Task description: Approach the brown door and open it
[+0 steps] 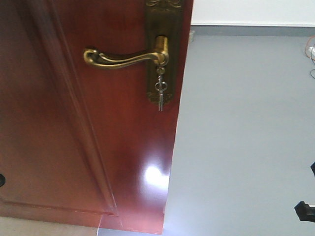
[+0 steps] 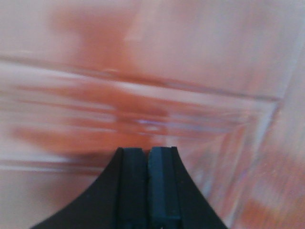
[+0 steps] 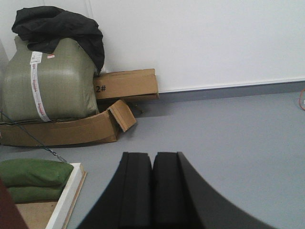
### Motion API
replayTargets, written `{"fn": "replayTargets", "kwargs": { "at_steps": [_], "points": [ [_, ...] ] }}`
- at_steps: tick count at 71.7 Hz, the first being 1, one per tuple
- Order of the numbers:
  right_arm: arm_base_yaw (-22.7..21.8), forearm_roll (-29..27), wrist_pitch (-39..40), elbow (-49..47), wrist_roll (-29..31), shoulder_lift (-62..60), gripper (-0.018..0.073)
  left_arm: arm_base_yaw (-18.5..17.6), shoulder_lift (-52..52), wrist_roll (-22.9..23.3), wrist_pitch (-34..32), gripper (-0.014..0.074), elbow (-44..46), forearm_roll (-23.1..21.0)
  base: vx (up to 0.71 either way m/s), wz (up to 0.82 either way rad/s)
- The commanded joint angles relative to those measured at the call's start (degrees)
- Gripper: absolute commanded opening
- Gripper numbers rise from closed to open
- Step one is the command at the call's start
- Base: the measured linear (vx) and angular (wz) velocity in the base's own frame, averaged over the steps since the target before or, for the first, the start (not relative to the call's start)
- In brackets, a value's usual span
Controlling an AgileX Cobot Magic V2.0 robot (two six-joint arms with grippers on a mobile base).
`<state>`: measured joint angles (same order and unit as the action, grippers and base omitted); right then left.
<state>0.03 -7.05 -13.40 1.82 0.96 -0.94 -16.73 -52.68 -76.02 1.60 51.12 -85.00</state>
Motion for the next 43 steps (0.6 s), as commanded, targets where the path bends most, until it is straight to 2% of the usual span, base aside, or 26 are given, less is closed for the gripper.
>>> {"fn": "replayTargets", "kwargs": {
  "at_steps": [1,43],
  "points": [
    [0.06,0.27,4.55,0.11,0.51,-0.49,0.0000,-0.18,0.59,0.06,-0.29,0.0011,1.71,-0.03,0.13,0.10],
    [0.06,0.27,4.55,0.11,0.51,-0.49,0.0000,-0.18,0.59,0.06,-0.29,0.0011,1.71,-0.03,0.04,0.05]
  ]
}}
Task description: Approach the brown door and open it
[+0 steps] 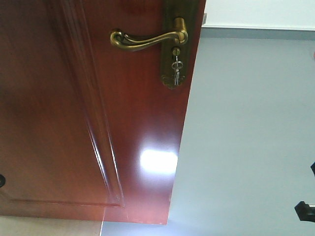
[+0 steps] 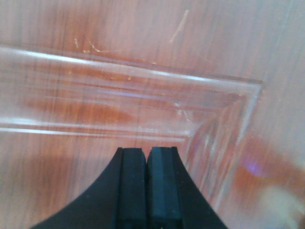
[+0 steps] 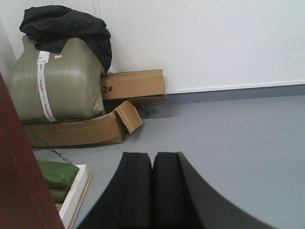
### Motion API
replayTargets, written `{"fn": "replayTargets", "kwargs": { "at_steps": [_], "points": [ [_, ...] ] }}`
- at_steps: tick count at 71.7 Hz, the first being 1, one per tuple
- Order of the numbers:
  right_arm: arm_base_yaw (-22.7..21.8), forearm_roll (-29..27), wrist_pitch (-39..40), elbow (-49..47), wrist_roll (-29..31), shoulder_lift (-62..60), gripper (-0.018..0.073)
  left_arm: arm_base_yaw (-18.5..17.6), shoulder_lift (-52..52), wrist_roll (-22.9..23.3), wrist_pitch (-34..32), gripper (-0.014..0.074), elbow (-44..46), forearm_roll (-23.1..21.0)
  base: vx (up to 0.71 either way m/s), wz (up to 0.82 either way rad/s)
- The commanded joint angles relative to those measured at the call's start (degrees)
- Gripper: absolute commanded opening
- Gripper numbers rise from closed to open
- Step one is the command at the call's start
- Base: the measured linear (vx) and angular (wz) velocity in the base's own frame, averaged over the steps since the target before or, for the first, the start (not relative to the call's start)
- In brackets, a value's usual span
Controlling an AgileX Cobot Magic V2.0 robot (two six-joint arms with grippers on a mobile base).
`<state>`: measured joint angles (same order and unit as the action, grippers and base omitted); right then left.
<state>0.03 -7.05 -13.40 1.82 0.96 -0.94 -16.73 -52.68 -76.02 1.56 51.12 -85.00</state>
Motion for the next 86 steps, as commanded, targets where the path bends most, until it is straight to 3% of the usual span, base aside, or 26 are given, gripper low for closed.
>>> {"fn": "replayTargets", "kwargs": {
  "at_steps": [1,51,55,59,63,67,68,70,72,76,79,86],
  "points": [
    [0.06,0.27,4.55,0.11,0.51,-0.49,0.0000,-0.18,0.59,0.06,-0.24,0.0011,1.71,-0.03,0.00,0.00],
    [0.06,0.27,4.55,0.11,0.51,-0.49,0.0000,-0.18,0.58,-0.58,-1.17,0.0011,1.71,0.03,0.00,0.00],
    [0.06,0.27,4.55,0.11,0.51,-0.49,0.0000,-0.18,0.58,0.39,-1.17,0.0011,1.71,1.66,0.00,0.00],
    [0.06,0.27,4.55,0.11,0.51,-0.49,0.0000,-0.18,0.58,5.77,-1.56,0.0012,1.71,5.90,0.00,0.00],
    [0.06,0.27,4.55,0.11,0.51,-0.49,0.0000,-0.18,0.58,13.88,-2.57,0.0013,1.71,14.32,0.00,0.00],
    [0.06,0.27,4.55,0.11,0.51,-0.49,0.0000,-0.18,0.58,25.95,-3.17,0.0014,1.71,24.63,0.00,0.00],
    [0.06,0.27,4.55,0.11,0.51,-0.49,0.0000,-0.18,0.58,29.30,-3.37,0.0014,1.71,29.68,0.00,0.00],
    [0.06,0.27,4.55,0.11,0.51,-0.49,0.0000,-0.18,0.58,34.47,-3.67,0.0014,1.71,34.90,0.00,0.00],
    [0.06,0.27,4.55,0.11,0.51,-0.49,0.0000,-0.18,0.58,43.32,-3.88,0.0014,1.71,42.11,0.00,0.00],
    [0.06,0.27,4.55,0.11,0.51,-0.49,0.0000,-0.18,0.58,55.33,-3.94,0.0014,1.71,56.18,0.00,0.00],
    [0.06,0.27,4.55,0.11,0.51,-0.49,0.0000,-0.18,0.58,64.58,-3.94,0.0014,1.71,64.00,0.00,0.00],
    [0.06,0.27,4.55,0.11,0.51,-0.49,0.0000,-0.18,0.58,79.58,-3.93,0.0014,1.71,80.95,0.00,0.00]
  ]
}}
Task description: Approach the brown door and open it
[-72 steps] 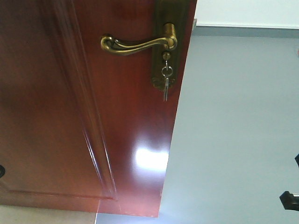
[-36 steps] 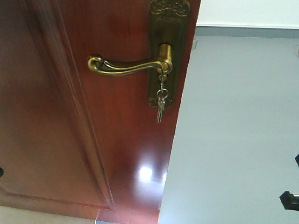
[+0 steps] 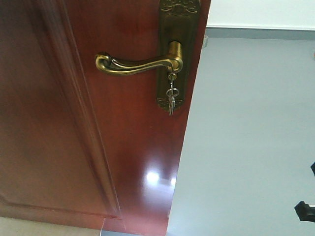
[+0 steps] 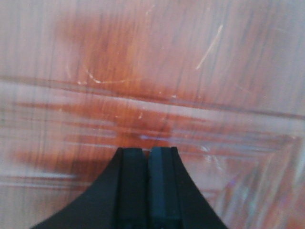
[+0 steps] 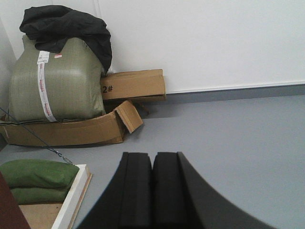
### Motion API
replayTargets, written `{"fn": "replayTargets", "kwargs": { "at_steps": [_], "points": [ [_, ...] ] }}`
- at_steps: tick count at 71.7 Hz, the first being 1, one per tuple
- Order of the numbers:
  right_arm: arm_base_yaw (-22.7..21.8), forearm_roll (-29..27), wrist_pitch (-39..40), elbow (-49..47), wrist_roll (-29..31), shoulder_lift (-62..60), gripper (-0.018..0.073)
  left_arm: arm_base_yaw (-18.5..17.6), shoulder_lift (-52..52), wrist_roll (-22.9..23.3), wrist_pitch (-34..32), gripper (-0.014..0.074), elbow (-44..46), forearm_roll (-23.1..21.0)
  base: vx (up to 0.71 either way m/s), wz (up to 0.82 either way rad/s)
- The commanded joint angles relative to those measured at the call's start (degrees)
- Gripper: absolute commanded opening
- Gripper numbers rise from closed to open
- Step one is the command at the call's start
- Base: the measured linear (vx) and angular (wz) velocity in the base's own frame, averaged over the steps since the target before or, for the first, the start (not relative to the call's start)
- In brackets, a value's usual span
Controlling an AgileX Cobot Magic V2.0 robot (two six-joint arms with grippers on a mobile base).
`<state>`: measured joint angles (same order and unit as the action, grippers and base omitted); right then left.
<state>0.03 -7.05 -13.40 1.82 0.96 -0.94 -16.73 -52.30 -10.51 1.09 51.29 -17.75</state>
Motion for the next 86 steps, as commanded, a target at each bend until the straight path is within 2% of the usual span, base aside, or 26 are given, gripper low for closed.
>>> {"fn": "replayTargets", "kwargs": {
  "at_steps": [1,3,8,14,21,29,53,69,71,76,86],
  "points": [
    [0.06,0.27,4.55,0.11,0.51,-0.49,0.0000,-0.18,0.20,15.77,-3.46,0.0014,1.54,15.61,0.00,0.00],
    [0.06,0.27,4.55,0.11,0.51,-0.49,0.0000,-0.18,0.20,18.75,-3.46,0.0014,1.54,19.05,0.00,0.00],
    [0.06,0.27,4.55,0.11,0.51,-0.49,0.0000,-0.18,0.20,23.60,-3.64,0.0014,1.54,24.51,0.00,0.00],
    [0.06,0.27,4.55,0.11,0.51,-0.49,0.0000,-0.18,0.20,26.31,-4.05,0.0014,1.54,27.29,0.00,0.00],
    [0.06,0.27,4.55,0.11,0.51,-0.49,0.0000,-0.12,2.24,26.02,-3.95,0.0014,0.24,27.35,0.00,0.00],
    [0.06,0.27,4.55,0.11,0.51,-0.49,0.0000,0.66,7.87,24.77,-6.23,0.0014,-5.39,27.22,0.00,0.00],
    [0.06,0.27,4.55,0.11,0.51,-0.49,0.0000,6.61,30.61,25.38,-11.15,0.0014,-36.29,27.22,0.00,0.00],
    [0.06,0.27,4.55,0.11,0.51,-0.49,0.0000,7.41,47.49,25.48,-13.74,0.0014,-54.59,27.09,0.00,0.00],
    [0.06,0.27,4.55,0.11,0.51,-0.49,0.0000,7.41,49.60,25.64,-12.22,0.0014,-55.08,27.02,0.00,0.00],
    [0.06,0.27,4.55,0.11,0.51,-0.49,0.0000,7.41,54.15,25.81,-3.63,0.0014,-53.69,26.78,0.00,0.00],
    [0.06,0.27,4.55,0.11,0.51,-0.49,0.0000,7.41,52.81,25.00,-2.92,0.0014,-53.93,26.85,0.00,0.00]
  ]
}}
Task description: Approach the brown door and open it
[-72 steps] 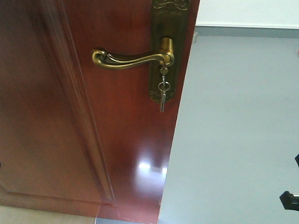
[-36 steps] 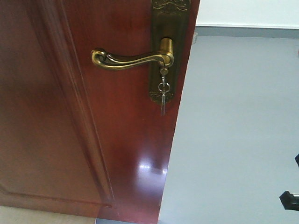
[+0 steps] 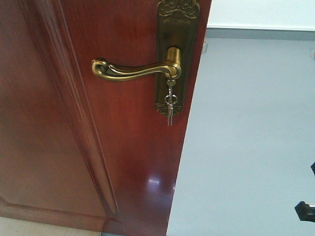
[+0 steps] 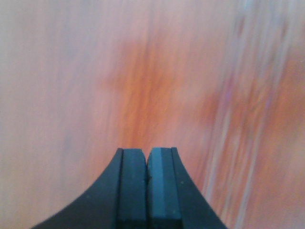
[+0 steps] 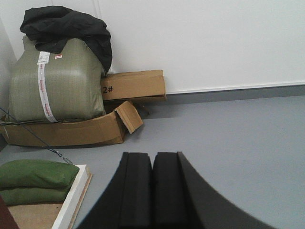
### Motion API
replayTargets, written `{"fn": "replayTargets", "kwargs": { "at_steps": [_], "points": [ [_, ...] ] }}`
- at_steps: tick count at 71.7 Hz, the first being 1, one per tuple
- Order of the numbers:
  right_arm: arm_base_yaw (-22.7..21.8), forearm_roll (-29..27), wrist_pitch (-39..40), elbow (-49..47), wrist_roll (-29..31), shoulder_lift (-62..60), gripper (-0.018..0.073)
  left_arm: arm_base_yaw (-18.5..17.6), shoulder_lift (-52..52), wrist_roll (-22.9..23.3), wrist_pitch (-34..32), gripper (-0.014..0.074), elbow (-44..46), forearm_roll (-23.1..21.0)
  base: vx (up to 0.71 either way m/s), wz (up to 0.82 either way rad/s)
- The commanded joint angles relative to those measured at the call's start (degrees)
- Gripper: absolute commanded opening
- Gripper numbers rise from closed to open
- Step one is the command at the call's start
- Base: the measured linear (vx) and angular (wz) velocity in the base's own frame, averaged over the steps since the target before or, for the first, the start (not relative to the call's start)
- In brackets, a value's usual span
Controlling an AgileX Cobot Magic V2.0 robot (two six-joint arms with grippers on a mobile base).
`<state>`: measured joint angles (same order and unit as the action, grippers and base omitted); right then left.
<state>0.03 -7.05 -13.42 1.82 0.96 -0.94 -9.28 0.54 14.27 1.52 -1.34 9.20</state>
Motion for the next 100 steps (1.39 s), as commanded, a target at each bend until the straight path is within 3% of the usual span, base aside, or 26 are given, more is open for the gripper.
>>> {"fn": "replayTargets", "kwargs": {
  "at_steps": [1,28,71,76,83,100],
  "points": [
    [0.06,0.27,4.57,0.11,0.51,-0.49,0.0000,-0.04,-0.28,0.22,-3.45,0.0014,-1.30,-0.10,0.00,0.00],
    [0.06,0.27,4.57,0.11,0.51,-0.49,0.0000,-0.04,-0.83,0.35,-7.74,0.0015,-1.33,-0.15,0.00,0.00],
    [0.06,0.27,4.57,0.11,0.51,-0.49,0.0000,-0.04,1.59,-0.10,-8.11,0.0017,-1.62,-0.25,0.00,0.00],
    [0.06,0.27,4.57,0.11,0.51,-0.49,0.0000,-0.04,1.59,-0.46,-8.17,0.0017,-1.76,-1.28,0.00,0.00],
    [0.06,0.27,4.57,0.11,0.51,-0.49,0.0000,-0.04,1.59,-4.80,-8.03,0.0017,-1.76,-6.43,0.00,0.00],
    [0.06,0.27,4.57,0.11,0.51,-0.49,0.0000,-0.04,1.59,-5.91,-8.03,0.0017,-1.76,-6.69,0.00,0.00]
  ]
}}
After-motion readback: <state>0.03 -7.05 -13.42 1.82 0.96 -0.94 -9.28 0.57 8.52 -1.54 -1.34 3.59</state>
